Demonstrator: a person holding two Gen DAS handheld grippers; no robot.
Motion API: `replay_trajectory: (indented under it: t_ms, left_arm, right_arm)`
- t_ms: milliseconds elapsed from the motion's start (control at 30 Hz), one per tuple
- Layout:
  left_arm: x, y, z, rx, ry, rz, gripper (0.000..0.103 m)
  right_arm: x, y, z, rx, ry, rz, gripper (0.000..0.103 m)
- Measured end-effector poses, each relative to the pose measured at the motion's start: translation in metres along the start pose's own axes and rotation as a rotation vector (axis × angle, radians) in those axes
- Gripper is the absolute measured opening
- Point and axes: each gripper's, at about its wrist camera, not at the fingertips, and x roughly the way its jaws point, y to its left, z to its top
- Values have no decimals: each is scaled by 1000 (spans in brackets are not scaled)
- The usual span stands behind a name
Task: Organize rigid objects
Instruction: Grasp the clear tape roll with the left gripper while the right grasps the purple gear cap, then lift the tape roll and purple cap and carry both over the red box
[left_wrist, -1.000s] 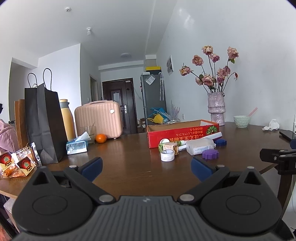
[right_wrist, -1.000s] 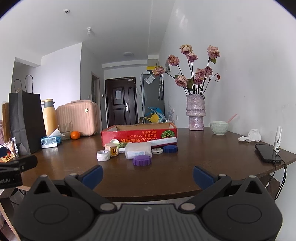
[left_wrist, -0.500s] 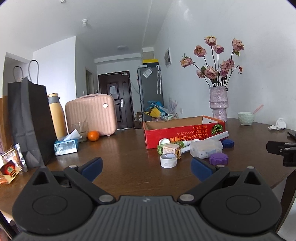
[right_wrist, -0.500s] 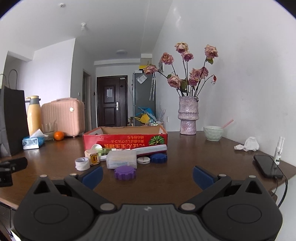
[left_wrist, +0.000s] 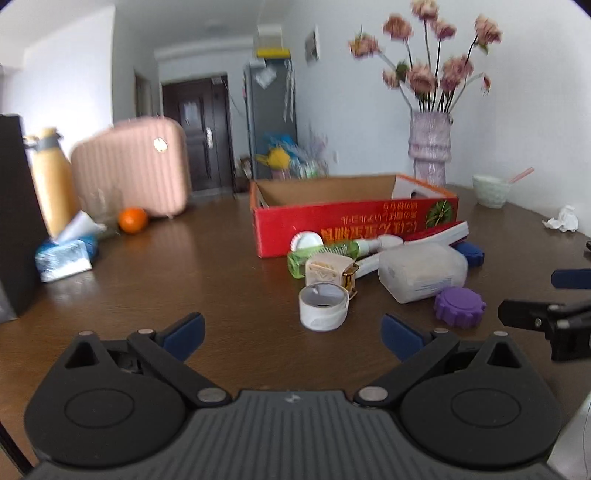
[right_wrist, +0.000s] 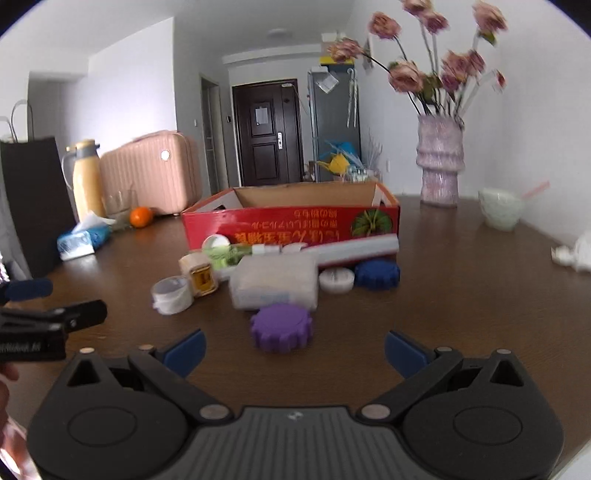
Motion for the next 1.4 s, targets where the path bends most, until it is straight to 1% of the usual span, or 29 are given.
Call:
replay_trajectory:
  t_ms: [100,133,167,200,233,267,300,333,367,400,433,533,633,733,800,967,1067,1200,1400]
  left_arm:
    - [29,1,11,-2,36,-70,102]
    - [38,0,14,7,48,-85,99]
    - [45,-2,16,20,53,-92,97]
    - [52,-3,18,32,61,-98,91]
    - [60,-3,19,37,75,-104,81]
    - [66,-2,20,29,91,-107,75]
    - [72,-1,20,18,118,-115,65]
    - [78,1,20,10,144,-127,59]
    - [83,2,19,2,160,-137,57]
    - [85,4,18,-5,167,-141,53]
    - [87,5,18,-7,171,-138,44]
    - [85,3,15,9,161,-131,43]
    - [72,2,12,7,144,-121,43]
    - [47,2,9,-18,115,-98,43]
    - [22,1,7,-21,74,-70,43]
    - [-49,-2,0,-32,-103,15,43]
    - [-84,-4,-5,-40,-174,42,43]
    - [-119,-7,-14,-59,-208,63,43]
    - [-162,-11,-28,-78,-256,83,43]
  right_arm:
    - [19,5,10,-41,21,7,103]
    - [23,5,12,-40,21,21,102]
    - [26,4,14,-32,26,31,97]
    - [33,5,16,-39,46,38,87]
    - [41,7,18,-55,75,44,83]
    - [47,8,19,-65,97,49,74]
    - [53,8,19,-64,110,52,69]
    - [57,9,20,-59,123,63,67]
    - [62,9,20,-58,134,72,60]
    - [66,10,20,-66,148,71,54]
    - [69,12,19,-75,158,61,51]
    - [71,12,18,-72,161,67,51]
    - [67,11,17,-72,159,71,50]
    - [52,15,14,-68,134,81,50]
    - [37,20,12,-79,105,74,50]
    - [-15,31,5,-107,-17,40,50]
    - [-49,34,0,-106,-123,31,50]
    - [-90,37,-9,-99,-231,30,50]
    - [-139,37,-21,-92,-330,21,50]
